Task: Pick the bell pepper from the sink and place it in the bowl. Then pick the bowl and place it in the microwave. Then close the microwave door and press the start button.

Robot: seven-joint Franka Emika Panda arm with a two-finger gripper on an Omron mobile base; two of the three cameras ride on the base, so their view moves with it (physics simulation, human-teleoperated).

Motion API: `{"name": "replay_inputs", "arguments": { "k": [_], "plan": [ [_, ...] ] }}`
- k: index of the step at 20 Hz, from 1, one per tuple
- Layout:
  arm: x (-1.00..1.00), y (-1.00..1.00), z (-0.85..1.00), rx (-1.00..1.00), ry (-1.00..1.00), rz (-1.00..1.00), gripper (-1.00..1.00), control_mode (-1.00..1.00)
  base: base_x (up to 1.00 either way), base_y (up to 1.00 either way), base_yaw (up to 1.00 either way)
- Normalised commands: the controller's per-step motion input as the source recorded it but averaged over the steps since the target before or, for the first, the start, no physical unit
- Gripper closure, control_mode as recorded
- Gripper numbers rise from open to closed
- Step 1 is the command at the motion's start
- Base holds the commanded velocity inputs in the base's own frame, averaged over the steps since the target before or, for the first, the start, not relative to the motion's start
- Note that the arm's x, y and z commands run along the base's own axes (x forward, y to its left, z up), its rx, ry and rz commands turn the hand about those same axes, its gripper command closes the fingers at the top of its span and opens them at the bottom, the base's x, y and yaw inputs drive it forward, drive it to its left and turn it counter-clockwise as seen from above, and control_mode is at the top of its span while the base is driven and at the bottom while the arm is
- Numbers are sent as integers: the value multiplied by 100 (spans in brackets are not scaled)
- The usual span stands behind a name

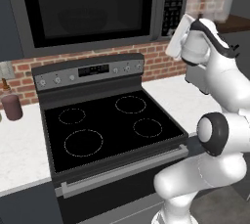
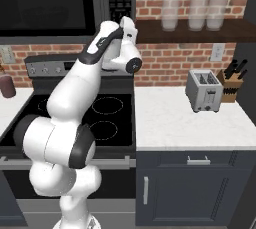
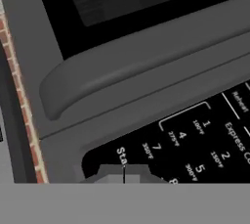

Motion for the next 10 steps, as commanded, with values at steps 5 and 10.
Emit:
{"name": "replay_inputs", "arguments": {
  "k": [5,10],
  "plan": [
    [3,24,0,0,-1,3,100,-100,0,0,0],
    [49,8,0,0,1,2,100,-100,0,0,0]
  ]
}}
